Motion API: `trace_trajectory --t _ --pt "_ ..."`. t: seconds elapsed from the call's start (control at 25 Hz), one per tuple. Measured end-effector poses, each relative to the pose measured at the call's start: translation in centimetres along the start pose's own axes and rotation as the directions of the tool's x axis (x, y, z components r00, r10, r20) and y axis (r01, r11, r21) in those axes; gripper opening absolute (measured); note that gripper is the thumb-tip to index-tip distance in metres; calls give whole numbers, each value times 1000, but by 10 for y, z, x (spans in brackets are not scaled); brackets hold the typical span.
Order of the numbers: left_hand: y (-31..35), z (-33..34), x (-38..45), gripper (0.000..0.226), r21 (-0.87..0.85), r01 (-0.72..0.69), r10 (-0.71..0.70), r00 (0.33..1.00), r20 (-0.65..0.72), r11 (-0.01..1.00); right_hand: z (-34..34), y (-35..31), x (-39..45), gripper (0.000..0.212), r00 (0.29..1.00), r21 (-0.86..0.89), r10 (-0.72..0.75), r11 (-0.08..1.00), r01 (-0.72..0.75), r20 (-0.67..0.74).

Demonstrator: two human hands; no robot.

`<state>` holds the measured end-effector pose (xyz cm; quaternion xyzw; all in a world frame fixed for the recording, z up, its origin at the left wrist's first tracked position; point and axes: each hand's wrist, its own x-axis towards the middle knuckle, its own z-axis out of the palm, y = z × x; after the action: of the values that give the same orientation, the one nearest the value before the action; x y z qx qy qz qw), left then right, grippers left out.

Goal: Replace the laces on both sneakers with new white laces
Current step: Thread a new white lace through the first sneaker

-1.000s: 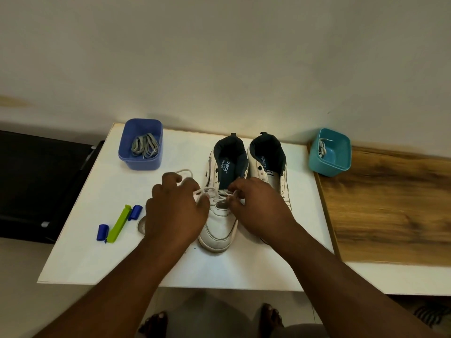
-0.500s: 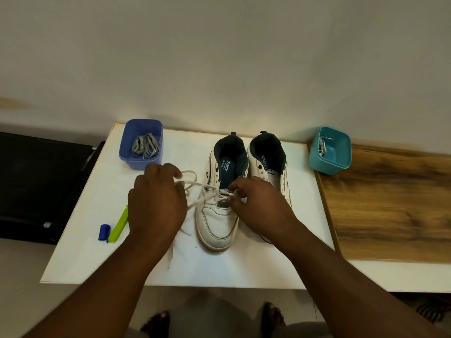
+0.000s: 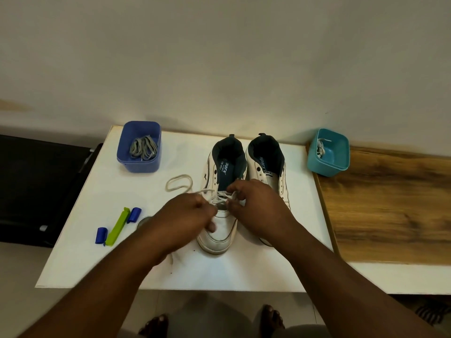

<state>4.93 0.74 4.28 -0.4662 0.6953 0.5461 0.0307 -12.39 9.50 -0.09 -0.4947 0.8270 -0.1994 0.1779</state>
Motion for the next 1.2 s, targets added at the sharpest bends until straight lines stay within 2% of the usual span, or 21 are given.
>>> trace_trajectory --t 0.04,0.08,0.12,0.16,0.2,0.32,0.52,0.6,0.68,0.72,0.76,0.8,0.84,0.88,0.92,0.96,1.0,1.04,1.12,1.2 --pt "6 -1 -6 20 -195 1 2 1000 17 981 0 0 0 35 1000 12 -4 1000 4 5" --pt "8 -1 -7 19 -228 -35 26 999 -42 973 0 0 0 37 1000 19 -8 1000 8 9" --pt "5 1 -4 22 -50 -72 63 984 -169 996 0 1 -1 39 1000 18 -12 1000 12 11" --pt "-1 4 1 28 209 -45 103 956 -276 977 0 1 -1 41 1000 10 -16 1000 16 11" --pt "-9 7 5 35 390 4 131 939 -318 921 0 1 -2 42 1000 2 -17 1000 17 14" --pt "-19 17 12 38 498 49 68 974 -216 866 -1 -1 -2 44 1000 -1 -4 1000 4 23" --pt "-23 13 17 34 526 49 99 963 -251 849 -1 1 -2 45 1000 15 3 1000 -4 29" --pt "-20 13 17 26 532 43 78 976 -203 845 -1 1 -2 45 1000 24 2 1000 -2 25" --pt "-16 12 13 27 497 41 31 990 -135 867 -3 -1 -3 45 999 20 -2 1000 1 32" --pt "-11 10 8 25 413 33 9 995 -99 910 -3 -2 -4 45 999 19 5 1000 -6 39" --pt "-4 7 3 21 244 25 -10 998 -61 970 -4 -2 -4 45 999 18 12 1000 -13 45" --pt "4 4 -3 18 -9 16 -16 999 -34 1000 -5 -4 -5 44 999 19 19 1000 -20 49" --pt "13 1 -10 20 -295 -15 6 1000 -31 955 -7 -7 -6 41 999 42 22 999 -24 40" --pt "21 -1 -16 26 -549 -81 63 997 -52 832 -11 -12 -7 36 1000 109 19 994 -20 15" --pt "27 -4 -21 30 -729 -161 140 986 -90 666 -17 -18 -8 30 1000 250 16 968 -15 -2" --pt "31 -7 -23 32 -831 -230 221 966 -133 507 -23 -26 -9 33 999 440 28 897 -40 34" --pt "35 -9 -26 33 -885 -272 290 942 -166 377 -30 -33 -12 41 992 603 24 792 -97 127" --pt "36 -10 -28 33 -917 -288 334 924 -189 277 -35 -39 -15 47 969 691 -24 705 -159 247" --pt "34 -12 -27 36 -952 -267 353 914 -201 148 -38 -42 -19 41 890 707 -187 682 -188 416" --pt "32 -15 -24 39 -971 -234 343 917 -203 51 -33 -38 -20 28 805 697 -333 705 -133 490"
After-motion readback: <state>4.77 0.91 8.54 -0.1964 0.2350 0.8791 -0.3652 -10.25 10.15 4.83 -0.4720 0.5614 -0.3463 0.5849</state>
